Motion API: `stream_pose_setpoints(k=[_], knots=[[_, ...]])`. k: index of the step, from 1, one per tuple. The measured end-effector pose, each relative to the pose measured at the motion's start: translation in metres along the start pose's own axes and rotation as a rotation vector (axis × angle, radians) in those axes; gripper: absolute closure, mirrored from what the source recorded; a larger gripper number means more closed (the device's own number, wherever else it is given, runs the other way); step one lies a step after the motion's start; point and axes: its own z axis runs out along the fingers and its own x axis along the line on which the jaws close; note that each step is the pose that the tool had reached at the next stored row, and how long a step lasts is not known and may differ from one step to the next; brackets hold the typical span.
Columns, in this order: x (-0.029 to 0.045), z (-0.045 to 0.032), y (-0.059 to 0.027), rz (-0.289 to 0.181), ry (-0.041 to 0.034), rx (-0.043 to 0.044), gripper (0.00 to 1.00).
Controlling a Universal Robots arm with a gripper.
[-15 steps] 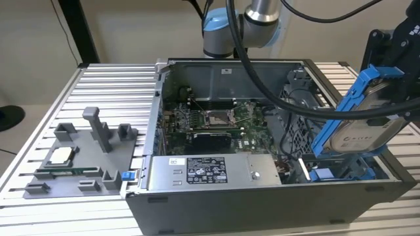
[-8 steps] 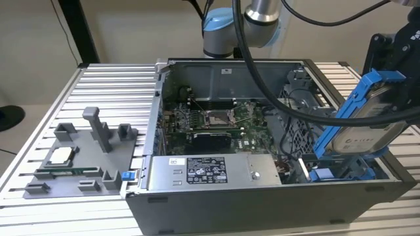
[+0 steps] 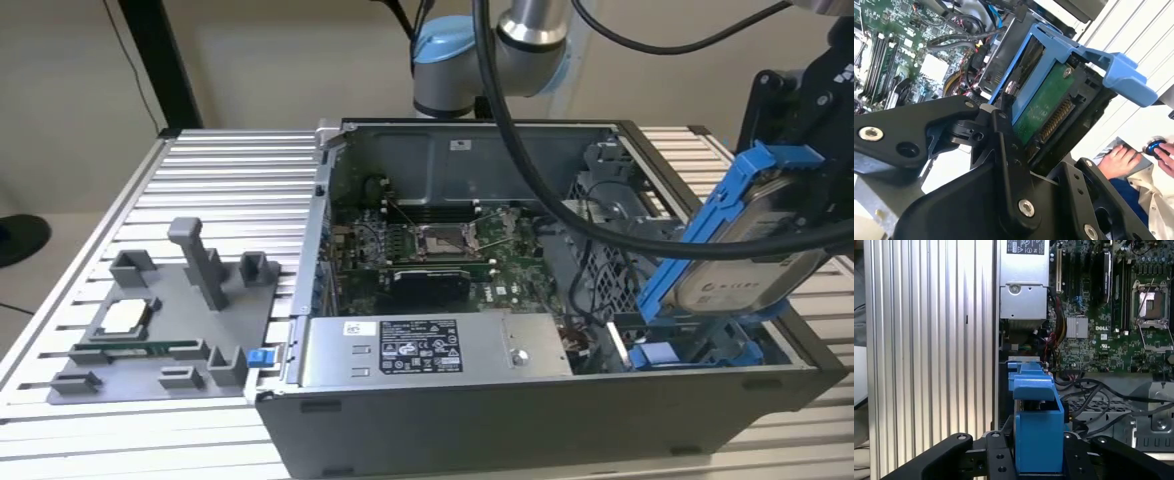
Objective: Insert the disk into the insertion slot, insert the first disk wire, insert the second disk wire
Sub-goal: 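Insert the disk into the insertion slot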
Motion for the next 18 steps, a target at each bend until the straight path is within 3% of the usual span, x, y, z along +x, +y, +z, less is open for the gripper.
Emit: stream_pose_setpoints(k=[10,18], knots=[[0.0002,0.012,-0.0034,-0.001,-0.0133,-0.0003,1.0],[0.0001,0.025,-0.0047,-0.001,-0.0286,-0.0005,1.0]])
